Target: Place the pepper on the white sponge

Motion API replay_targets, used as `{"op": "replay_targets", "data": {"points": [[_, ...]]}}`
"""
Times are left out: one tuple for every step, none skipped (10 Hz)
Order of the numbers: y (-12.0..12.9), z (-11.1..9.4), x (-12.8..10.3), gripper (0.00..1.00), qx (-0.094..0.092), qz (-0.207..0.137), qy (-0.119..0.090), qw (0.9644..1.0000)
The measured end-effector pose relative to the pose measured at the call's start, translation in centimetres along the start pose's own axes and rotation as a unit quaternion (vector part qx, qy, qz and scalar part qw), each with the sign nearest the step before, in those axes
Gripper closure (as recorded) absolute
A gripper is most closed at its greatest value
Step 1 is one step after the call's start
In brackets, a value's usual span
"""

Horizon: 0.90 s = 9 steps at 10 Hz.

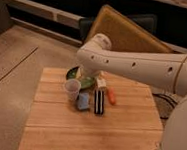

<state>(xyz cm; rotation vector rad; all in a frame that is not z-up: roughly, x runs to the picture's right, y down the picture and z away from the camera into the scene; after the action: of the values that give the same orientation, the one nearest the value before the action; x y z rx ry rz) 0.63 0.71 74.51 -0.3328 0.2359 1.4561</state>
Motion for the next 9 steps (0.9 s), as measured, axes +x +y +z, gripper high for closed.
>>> {"op": "replay_targets", "data": {"points": [[-1.8, 1.0, 0.1, 0.35, 0.001, 0.019, 0.002, 0.9998], [-4.2, 1.9, -0.1, 0.35, -0.003, 0.045, -0.001, 0.999], [-5.4, 2.4, -0.3, 0.35, -0.009, 0.058, -0.005, 0.9983], [-6.8, 3.0, -0.5, 0.35, -0.016, 0.076, -0.01, 0.9969], [-9.7, 3.7, -0.2, 0.35, -0.013, 0.107, -0.011, 0.9941], [-10.2, 3.8, -0.2, 0.35, -0.012, 0.113, -0.012, 0.9935], [-9.7, 3.8, -0.2, 0.35, -0.015, 0.112, -0.011, 0.9935], [-9.5, 3.8, -0.2, 0.35, -0.016, 0.111, -0.011, 0.9936], [-9.6, 3.7, -0.2, 0.35, -0.015, 0.11, -0.012, 0.9937]]}}
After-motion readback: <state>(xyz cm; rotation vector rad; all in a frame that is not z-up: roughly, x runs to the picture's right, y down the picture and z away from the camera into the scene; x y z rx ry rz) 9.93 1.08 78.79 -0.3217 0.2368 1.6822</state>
